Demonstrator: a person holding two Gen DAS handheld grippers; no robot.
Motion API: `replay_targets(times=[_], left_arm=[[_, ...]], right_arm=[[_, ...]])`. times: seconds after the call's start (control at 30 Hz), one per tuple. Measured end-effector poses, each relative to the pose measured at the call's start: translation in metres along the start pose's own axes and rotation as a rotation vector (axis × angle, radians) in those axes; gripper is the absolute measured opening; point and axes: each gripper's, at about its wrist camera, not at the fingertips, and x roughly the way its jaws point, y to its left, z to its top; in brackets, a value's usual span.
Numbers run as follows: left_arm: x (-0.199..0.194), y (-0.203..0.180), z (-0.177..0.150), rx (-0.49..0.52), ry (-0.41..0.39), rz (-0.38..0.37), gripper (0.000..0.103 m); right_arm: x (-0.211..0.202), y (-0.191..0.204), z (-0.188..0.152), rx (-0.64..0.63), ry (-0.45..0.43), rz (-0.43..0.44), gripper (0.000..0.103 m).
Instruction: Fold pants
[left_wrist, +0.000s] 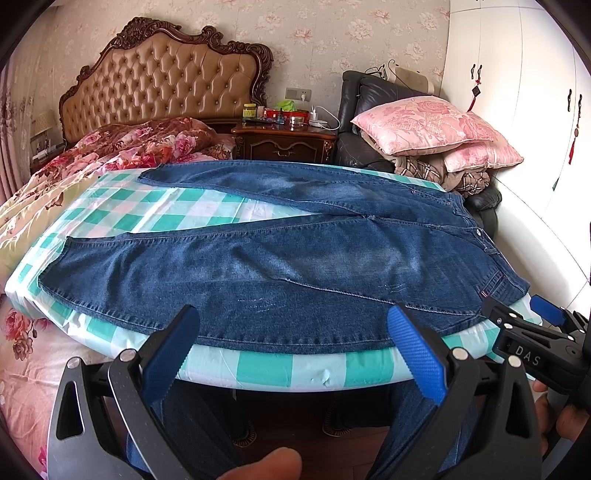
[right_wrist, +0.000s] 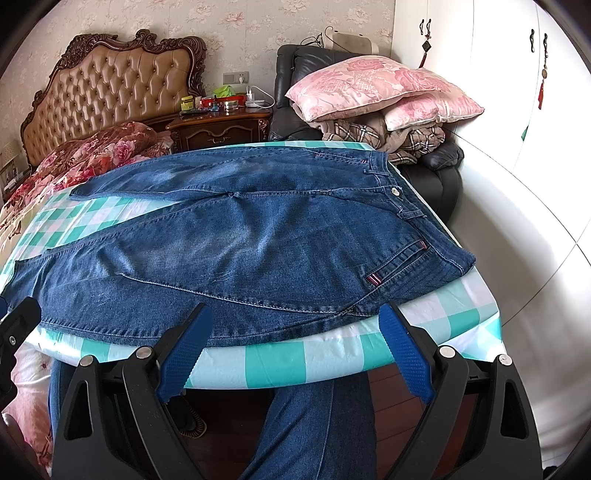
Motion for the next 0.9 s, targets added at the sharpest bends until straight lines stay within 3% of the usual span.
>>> replay_targets(times=[0.3, 0.43, 0.53, 0.7, 0.8, 0.9], left_arm=[[0.004, -0.001, -0.005, -0.01, 0.007, -0.009, 0.102], [0.02, 0.007, -0.01, -0.049, 0.017, -0.079, 0.102], [0.037, 0.014, -0.013, -0.048, 0.033, -0.103, 0.102], [0.064, 0.029, -0.015, -0.061, 0.074, -0.115, 0.102], [0.08, 0.039, -0.014, -0.067, 0.121, -0.151, 0.101], [0.099, 0.047, -0.014, -0.092, 0.176, -0.161, 0.101]], right_arm=[[0.003, -0.003, -0.001, 0.014, 0.012, 0.024, 0.088], [0.022, -0.016, 0.0, 0.064, 0.081, 0.057, 0.089], [0.043, -0.04, 0.013, 0.107, 0.112, 0.035, 0.096], [0.087, -0.089, 0.077, 0.088, 0.105, 0.056, 0.097], [0.129, -0.118, 0.139, 0.026, 0.061, 0.002, 0.097], [0.192, -0.151, 0.202, 0.02, 0.112, -0.009, 0.097]])
